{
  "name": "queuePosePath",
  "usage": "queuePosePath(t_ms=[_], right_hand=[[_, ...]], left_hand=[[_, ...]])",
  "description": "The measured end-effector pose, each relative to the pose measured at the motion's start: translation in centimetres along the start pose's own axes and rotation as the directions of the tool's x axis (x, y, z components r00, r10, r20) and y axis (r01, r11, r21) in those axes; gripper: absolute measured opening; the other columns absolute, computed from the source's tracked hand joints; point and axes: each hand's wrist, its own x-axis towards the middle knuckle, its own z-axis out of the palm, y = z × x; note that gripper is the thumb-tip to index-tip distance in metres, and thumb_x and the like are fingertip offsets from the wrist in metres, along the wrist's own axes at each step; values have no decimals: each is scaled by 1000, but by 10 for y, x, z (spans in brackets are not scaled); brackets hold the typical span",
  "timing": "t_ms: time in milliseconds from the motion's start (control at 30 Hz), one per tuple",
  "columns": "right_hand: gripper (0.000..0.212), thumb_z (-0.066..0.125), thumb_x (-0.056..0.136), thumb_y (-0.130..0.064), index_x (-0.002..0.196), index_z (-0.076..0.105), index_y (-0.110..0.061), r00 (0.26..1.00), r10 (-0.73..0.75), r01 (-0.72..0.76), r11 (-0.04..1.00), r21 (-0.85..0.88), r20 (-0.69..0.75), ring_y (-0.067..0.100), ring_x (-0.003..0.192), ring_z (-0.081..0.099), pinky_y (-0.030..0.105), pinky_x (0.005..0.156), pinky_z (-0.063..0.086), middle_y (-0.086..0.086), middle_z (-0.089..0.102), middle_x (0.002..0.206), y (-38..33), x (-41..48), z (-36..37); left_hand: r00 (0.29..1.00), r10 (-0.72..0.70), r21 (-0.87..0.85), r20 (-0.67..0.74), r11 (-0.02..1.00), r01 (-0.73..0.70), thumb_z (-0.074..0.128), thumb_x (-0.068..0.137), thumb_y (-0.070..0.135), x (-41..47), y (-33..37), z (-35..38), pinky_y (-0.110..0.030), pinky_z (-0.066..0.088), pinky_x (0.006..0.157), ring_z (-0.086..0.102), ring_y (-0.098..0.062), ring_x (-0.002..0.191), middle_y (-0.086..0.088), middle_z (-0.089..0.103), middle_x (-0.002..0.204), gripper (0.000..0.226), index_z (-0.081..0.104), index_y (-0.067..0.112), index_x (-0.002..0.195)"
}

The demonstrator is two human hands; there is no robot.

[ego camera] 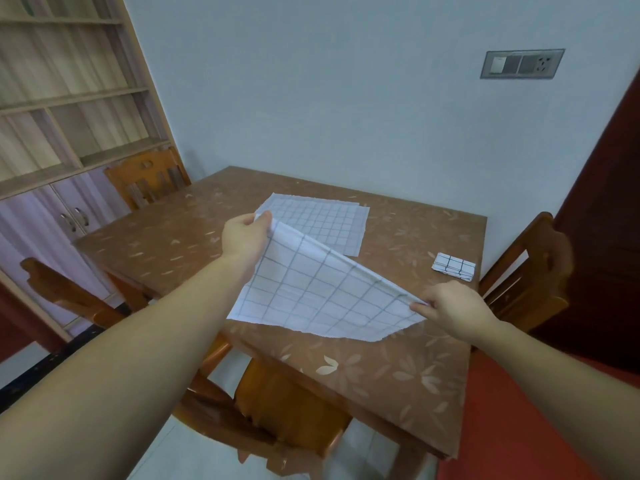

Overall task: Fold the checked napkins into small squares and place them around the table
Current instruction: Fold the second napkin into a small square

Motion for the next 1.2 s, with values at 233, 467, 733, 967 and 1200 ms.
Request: queuePosePath(t_ms=[233, 467, 733, 967, 1200], right_hand=[[55, 71, 76, -56, 120, 57, -26, 990, -6, -14, 990, 144, 138, 14, 105, 60, 32, 83, 49, -10, 63, 118, -33, 4, -5], [27, 66, 90, -25, 66, 65, -36, 990, -115, 138, 838, 528, -76, -7, 65, 55, 10, 60, 36, -18, 62, 67, -82, 23, -33], [18, 74, 84, -28, 69, 68, -36, 980, -201, 160, 752, 639, -9, -3, 73, 65, 18, 68, 47, -18, 71, 75, -90, 26, -47], [26, 67, 88, -15, 63, 64, -19, 972, -208, 232, 752, 618, -111, -2, 58, 53, 27, 61, 43, -11, 61, 64, -98, 33, -89], [11, 59, 93, -9, 95, 69, -7, 984, 176, -9, 144, 990, -17, 18, 74, 73, 33, 69, 58, 5, 75, 83, -52, 41, -102]], left_hand=[[955, 117, 16, 271, 992, -126, 61, 93, 30, -27, 15, 19, -20, 34, 62, 44, -4, 64, -1, 51, 85, 23, 61, 11, 80], [890, 261, 57, 375, 951, -303, 72, 86, 26, -34, 27, 27, -13, 34, 52, 41, -2, 48, 4, 46, 57, 35, 65, -5, 71], [863, 354, 35, 361, 919, -392, 83, 75, 23, -29, 31, 23, 1, 37, 75, 58, 7, 81, 6, 68, 93, 19, 70, 10, 67], [977, 214, -187, 1, 960, -210, 76, 80, 44, -15, 16, 7, -15, 47, 87, 60, 5, 95, 12, 65, 102, 42, 67, 17, 111], [733, -302, -92, 609, 892, 443, 36, 73, 89, -34, -59, 6, -47, 42, 104, 53, -14, 123, 9, 54, 139, 85, 50, 36, 137]])
